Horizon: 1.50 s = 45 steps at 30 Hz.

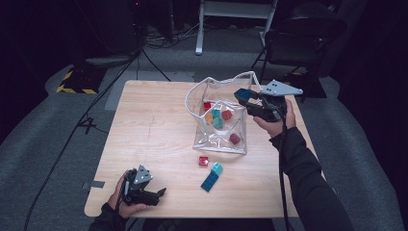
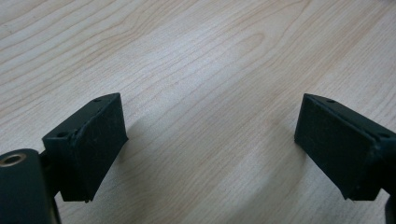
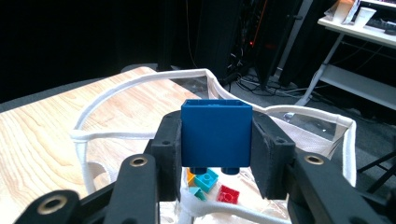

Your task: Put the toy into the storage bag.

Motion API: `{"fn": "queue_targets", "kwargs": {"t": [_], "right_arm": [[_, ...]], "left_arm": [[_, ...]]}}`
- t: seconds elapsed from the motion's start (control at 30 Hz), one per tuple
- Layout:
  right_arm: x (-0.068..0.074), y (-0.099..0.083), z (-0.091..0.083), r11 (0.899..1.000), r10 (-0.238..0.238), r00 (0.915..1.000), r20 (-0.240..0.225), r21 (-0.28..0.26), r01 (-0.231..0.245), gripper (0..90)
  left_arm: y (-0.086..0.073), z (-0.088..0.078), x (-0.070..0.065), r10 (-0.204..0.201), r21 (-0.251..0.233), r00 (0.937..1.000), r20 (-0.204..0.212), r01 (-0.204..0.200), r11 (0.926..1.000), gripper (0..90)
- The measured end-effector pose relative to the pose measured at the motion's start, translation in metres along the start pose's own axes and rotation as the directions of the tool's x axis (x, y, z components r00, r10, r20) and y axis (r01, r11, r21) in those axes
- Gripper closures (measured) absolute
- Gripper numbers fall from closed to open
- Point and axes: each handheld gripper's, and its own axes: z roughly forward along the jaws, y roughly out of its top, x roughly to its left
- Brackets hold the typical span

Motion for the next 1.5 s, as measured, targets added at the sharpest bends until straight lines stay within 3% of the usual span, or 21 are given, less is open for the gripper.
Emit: {"fn": "queue_targets", "kwargs": {"t": [0.3, 0.43, 0.6, 0.77, 1.1, 1.37, 1.4, 1.5], "right_arm": [[-0.005, -0.004, 0.018, 0.999, 0.029, 0.9995, 0.009, 0.04, -0.029, 58.8], [-0.005, -0.007, 0.023, 0.997, 0.045, 0.9989, 0.014, 0.061, -0.046, 49.2], [-0.004, -0.007, 0.02, 0.998, 0.039, 0.9992, 0.014, 0.053, -0.039, 49.2], [-0.001, -0.005, 0.003, 1.0, 0.002, 1.0, -0.008, 0.031, -0.002, 49.0], [0.006, -0.012, -0.03, 1.0, -0.024, 0.9989, -0.04, -0.015, 0.023, 49.3], [0.021, -0.03, -0.047, 0.998, -0.056, 0.9952, -0.08, -0.041, 0.053, 49.3], [0.027, -0.037, -0.052, 0.998, -0.055, 0.9934, -0.101, -0.044, 0.051, 49.3], [0.035, -0.05, -0.056, 0.997, -0.058, 0.9929, -0.104, -0.049, 0.054, 49.7]], "left_arm": [[0.0, 0.0, 0.0, 0.001, 0.0, 1.0, 0.0, -0.001, 1.0, 9.3], [0.0, 0.0, 0.0, 0.0, 0.0, 1.0, 0.0, 0.0, 1.0, 9.3], [0.0, 0.0, 0.0, 0.0, 0.0, 1.0, -0.001, 0.0, 1.0, 9.3], [0.0, 0.0, 0.0, 0.0, 0.0, 1.0, -0.001, 0.0, 1.0, 9.3], [0.0, 0.0, 0.0, 0.001, 0.0, 1.0, -0.001, -0.001, 1.0, 9.3], [0.0, 0.0, 0.0, 0.0, 0.0, 1.0, -0.001, 0.0, 1.0, 9.3], [0.0, 0.0, 0.0, 0.0, 0.0, 1.0, -0.001, 0.0, 1.0, 9.3], [0.0, 0.0, 0.0, 0.0, 0.0, 1.0, -0.001, 0.0, 1.0, 9.3]]}}
